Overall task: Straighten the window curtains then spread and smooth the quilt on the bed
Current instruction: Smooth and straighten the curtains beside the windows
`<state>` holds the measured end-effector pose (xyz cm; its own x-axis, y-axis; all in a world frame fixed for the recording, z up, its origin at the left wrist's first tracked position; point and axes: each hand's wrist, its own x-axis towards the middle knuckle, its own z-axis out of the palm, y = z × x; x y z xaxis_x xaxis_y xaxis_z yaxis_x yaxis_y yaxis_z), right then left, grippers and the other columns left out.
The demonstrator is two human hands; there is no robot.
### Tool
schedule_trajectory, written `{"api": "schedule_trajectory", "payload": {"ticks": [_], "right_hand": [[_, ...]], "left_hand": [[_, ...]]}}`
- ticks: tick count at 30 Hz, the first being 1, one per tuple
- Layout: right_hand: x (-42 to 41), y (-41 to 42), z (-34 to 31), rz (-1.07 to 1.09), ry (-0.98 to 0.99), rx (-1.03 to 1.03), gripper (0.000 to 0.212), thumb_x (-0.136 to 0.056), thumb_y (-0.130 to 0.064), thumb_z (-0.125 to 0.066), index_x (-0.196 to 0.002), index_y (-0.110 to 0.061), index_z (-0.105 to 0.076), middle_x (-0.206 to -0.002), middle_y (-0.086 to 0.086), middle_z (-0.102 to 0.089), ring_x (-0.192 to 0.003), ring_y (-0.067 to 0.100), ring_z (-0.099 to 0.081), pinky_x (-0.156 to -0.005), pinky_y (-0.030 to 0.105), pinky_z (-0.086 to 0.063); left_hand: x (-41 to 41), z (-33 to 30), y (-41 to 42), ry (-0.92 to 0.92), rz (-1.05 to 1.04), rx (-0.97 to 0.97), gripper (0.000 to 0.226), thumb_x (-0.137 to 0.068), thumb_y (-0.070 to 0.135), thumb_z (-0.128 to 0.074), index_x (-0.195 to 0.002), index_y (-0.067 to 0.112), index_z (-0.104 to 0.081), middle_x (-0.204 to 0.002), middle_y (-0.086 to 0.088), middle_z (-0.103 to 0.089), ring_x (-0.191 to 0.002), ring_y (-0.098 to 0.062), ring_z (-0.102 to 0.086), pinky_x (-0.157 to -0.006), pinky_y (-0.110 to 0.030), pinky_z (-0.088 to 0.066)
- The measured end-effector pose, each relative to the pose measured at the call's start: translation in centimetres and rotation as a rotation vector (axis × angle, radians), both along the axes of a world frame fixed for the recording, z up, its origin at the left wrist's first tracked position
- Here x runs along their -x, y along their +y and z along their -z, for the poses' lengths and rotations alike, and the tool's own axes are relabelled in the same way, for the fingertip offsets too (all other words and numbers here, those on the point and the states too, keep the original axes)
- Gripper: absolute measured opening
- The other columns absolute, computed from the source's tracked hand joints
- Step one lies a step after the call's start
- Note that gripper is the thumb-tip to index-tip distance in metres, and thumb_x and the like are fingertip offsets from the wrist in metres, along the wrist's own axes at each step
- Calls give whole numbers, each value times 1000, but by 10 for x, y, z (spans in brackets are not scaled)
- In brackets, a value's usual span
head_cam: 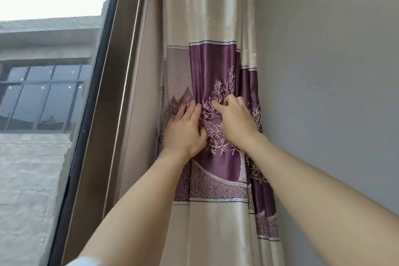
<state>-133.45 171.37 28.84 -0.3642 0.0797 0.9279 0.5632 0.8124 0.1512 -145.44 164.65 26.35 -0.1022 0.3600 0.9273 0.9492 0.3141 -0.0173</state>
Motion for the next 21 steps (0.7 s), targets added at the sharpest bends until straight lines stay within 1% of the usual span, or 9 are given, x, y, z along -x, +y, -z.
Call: {"api": "schedule_trajectory", "payload": {"ticks": [3, 5, 7, 10, 12, 14, 16, 18, 21], "right_hand": [[14, 25, 8, 22, -36, 44, 44, -93, -6, -43, -136, -14, -44, -126, 10, -41, -118, 29, -36, -99, 41, -39], [24, 37, 20, 33, -52, 94, 43, -94, -8, -39, -137, -13, -42, -132, 11, -38, -121, 28, -35, -99, 41, -39], [29, 43, 29, 79, -98, 54, 55, -89, -3, -42, -142, -13, -31, -141, 13, -31, -129, 29, -29, -102, 41, -38], [21, 44, 38, 72, -204, 157, 74, -85, -2, -46, -148, -22, -13, -158, 5, -2, -144, 26, -3, -113, 42, -24], [11, 40, 48, 102, -295, 243, 81, -84, -2, -46, -149, -29, -5, -158, -1, 13, -145, 23, 10, -116, 42, -15], [-2, 34, 61, 159, -403, 263, 81, -84, -3, -43, -148, -31, -2, -157, -2, 17, -145, 25, 13, -118, 42, -11], [-19, 25, 74, 194, -480, 267, 78, -86, -5, -41, -148, -31, -3, -158, -2, 16, -145, 24, 11, -116, 42, -12], [-42, 12, 81, 193, -524, 242, 71, -88, -10, -43, -148, -29, -10, -158, -3, 12, -146, 22, 8, -114, 42, -19], [-81, -16, 84, 96, -520, 236, 55, -90, -13, -38, -142, -29, -32, -159, -7, -3, -145, 16, -1, -113, 40, -22]], "left_hand": [[15, -2, 17, -34, -37, 115, 68, -94, 39, -40, -151, 19, -8, -160, 2, -3, -147, -21, -4, -118, -41, -15], [24, -1, 27, -47, -76, 184, 72, -94, 46, -38, -151, 20, -3, -160, 3, 4, -147, -20, 2, -119, -40, -11], [30, 1, 32, -47, -88, 181, 73, -94, 48, -37, -151, 22, 0, -160, 4, 9, -147, -19, 5, -118, -41, -7], [28, 4, 31, -64, -92, 219, 76, -93, 49, -39, -151, 23, 4, -159, 3, 13, -147, -21, 9, -118, -43, -5], [20, 11, 26, -103, -109, 276, 80, -92, 48, -44, -150, 26, 6, -159, 3, 15, -146, -22, 11, -118, -44, -5], [10, 17, 17, -136, -121, 314, 81, -91, 48, -47, -150, 28, 4, -159, 3, 13, -147, -23, 10, -118, -45, -10], [-4, 22, 5, -122, -156, 295, 75, -91, 48, -45, -151, 26, -6, -160, 0, 2, -147, -26, -1, -115, -45, -21], [-28, 25, -10, -46, -201, 187, 62, -93, 50, -41, -144, 17, -30, -153, -8, -25, -140, -29, -23, -106, -45, -32], [-70, 33, -30, 70, -198, 58, 58, -93, 53, -38, -112, 4, -63, -123, -11, -47, -116, -28, -41, -93, -42, -39]]}}
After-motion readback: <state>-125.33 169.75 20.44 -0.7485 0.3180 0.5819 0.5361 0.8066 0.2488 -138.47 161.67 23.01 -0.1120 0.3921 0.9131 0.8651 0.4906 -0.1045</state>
